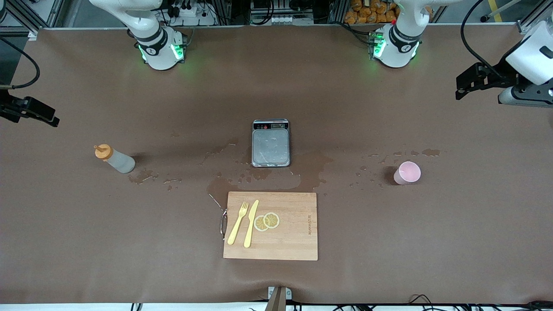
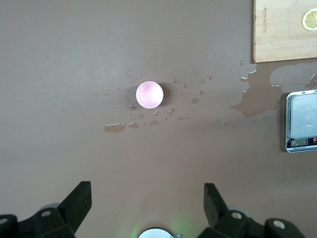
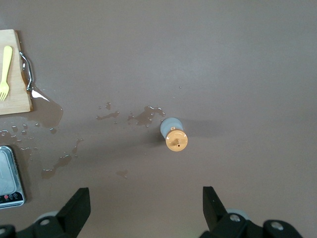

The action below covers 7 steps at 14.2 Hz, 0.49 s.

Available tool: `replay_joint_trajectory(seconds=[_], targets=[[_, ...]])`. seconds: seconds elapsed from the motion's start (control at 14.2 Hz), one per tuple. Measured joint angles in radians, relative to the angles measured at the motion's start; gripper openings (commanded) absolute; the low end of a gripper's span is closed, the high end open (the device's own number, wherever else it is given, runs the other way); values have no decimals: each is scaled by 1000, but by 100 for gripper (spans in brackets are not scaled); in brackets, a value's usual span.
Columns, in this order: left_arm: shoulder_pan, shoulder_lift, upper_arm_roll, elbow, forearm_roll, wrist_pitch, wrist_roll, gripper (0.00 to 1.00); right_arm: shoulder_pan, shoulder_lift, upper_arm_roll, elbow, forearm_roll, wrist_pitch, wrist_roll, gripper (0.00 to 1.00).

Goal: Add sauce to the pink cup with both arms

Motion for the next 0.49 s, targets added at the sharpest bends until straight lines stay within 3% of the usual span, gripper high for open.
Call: replay_joint_trajectory(seconds=[0.49], targets=[[0, 0, 1, -2, 0, -1, 16, 100, 0, 0, 1, 12, 0, -4, 0, 100]])
